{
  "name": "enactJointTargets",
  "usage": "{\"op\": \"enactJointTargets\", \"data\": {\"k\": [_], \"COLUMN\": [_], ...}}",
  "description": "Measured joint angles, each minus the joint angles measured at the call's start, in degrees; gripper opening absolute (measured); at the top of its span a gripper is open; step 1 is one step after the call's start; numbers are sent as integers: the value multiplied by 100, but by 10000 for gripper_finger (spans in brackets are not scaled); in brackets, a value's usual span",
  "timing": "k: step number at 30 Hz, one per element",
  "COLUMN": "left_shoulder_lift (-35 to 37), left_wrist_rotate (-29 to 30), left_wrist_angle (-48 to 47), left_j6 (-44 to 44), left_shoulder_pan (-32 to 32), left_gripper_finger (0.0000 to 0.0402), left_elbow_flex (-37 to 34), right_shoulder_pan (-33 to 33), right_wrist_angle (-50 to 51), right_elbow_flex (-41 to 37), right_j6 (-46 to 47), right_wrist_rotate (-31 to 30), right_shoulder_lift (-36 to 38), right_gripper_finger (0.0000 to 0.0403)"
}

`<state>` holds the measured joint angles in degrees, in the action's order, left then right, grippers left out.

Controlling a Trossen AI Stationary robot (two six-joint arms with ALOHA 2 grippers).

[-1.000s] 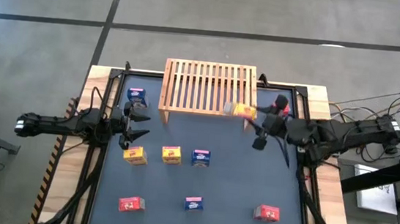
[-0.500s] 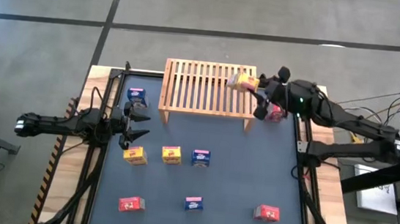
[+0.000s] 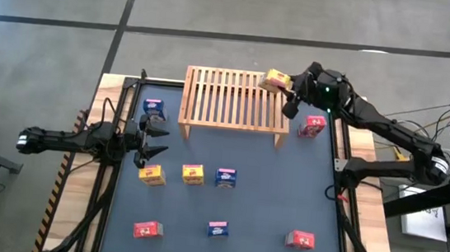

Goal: Stack cereal on shelf
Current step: Put the right yellow cereal box on the shelf

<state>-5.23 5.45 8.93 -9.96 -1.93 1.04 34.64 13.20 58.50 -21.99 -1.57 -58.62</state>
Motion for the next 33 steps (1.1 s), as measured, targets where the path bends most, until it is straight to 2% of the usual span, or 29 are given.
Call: {"op": "enactJointTargets", "data": {"k": [4,15,25,33], "left_shoulder_lift": [0,0,0,0], "left_wrist_rotate": [-2,-2,-2,0], "left_wrist_angle": [0,0,0,0], "left_j6": [0,0,0,0], "left_shoulder_pan": [0,0,0,0], "left_gripper_finger": [249,249,249,249], "left_elbow_flex": [0,0,0,0], "right_shoulder_pan": [372,1269,1814,1886], "right_wrist_angle": [150,1518,1505,1487], "right_elbow_flex": [411,1623,1689,1687], "right_j6": [-13,-425,-683,-963], "right_wrist_rotate": [653,1953,2708,2737], "right_shoulder_lift": [-327,-1421,-1785,-1841], "right_gripper_finger": [180,180,180,180]}}
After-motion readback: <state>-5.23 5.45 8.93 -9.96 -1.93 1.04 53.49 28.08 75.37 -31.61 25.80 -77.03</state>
